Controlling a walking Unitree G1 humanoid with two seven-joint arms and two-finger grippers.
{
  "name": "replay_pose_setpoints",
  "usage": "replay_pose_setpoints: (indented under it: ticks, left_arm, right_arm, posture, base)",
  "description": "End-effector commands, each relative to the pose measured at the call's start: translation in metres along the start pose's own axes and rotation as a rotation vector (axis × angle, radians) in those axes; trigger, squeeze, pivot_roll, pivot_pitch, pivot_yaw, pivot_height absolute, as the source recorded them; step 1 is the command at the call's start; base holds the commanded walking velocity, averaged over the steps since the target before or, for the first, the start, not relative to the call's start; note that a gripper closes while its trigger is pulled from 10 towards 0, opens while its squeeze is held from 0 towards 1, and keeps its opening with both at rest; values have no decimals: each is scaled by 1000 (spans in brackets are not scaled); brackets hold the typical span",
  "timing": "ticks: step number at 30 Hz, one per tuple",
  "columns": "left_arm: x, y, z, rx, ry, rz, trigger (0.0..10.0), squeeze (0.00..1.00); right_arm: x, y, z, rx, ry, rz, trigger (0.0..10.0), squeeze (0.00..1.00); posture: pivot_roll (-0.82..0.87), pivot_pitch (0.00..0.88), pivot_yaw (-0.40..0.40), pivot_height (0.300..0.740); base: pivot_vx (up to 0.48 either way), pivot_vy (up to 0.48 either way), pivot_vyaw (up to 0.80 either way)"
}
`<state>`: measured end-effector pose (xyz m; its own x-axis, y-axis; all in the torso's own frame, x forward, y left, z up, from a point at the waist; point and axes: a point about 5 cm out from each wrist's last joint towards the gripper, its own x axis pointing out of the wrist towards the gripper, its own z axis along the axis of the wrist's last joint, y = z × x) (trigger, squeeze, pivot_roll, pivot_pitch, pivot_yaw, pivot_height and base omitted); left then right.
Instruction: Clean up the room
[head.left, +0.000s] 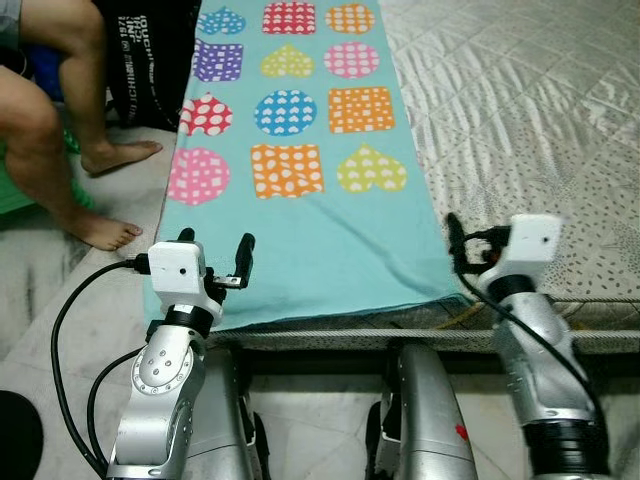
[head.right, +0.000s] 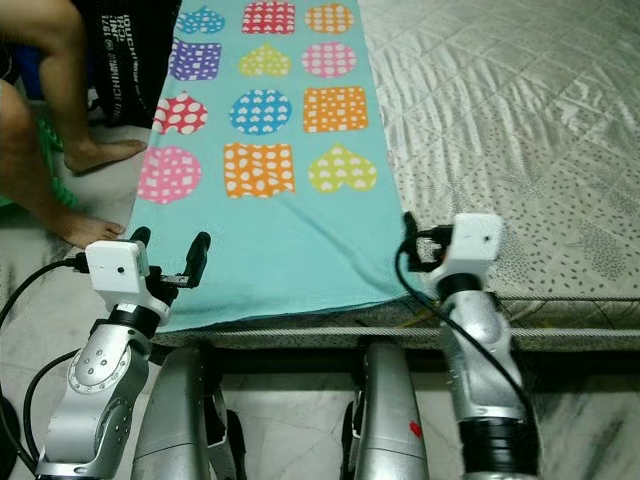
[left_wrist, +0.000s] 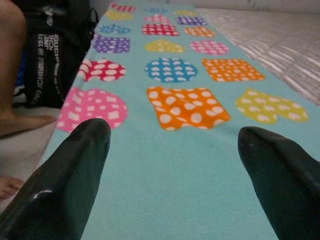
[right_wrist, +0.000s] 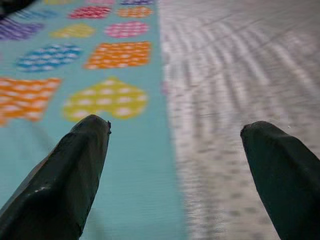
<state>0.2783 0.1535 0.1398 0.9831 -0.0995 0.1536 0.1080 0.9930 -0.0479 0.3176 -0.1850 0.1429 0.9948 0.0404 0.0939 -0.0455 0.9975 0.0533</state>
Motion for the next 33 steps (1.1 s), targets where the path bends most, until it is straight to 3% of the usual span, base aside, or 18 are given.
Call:
replay_pose_setpoints:
  ticks: [1,5,11,22,33]
  left_arm:
    - [0,5,-2,10,0,9,10000,0]
    - [1,8,-5,14,8,22,10000,0]
    - [3,6,-8,10,6,24,10000,0]
    - [6,9,-9,17,-4,28,10000,0]
    - [7,4,-11,11,-6,19,10000,0]
  right_arm:
    - [-1,4,3,13,-14,20,10000,0]
    - [3,7,3,11,-20,34,10000,0]
    - [17,11,14,89,-58,27,10000,0]
    - [30,26,20,118,-86,49,10000,0]
    - [34,25,22,95,-101,45,10000,0]
  posture:
    - [88,141,21,549]
    - [88,122,18,549]
    - [86,110,19,549]
    - [90,97,16,620]
    - [83,94,21,686]
  base:
    - [0,0,0]
    - [0,0,0]
    - [0,0,0]
    - [0,0,0]
    - [0,0,0]
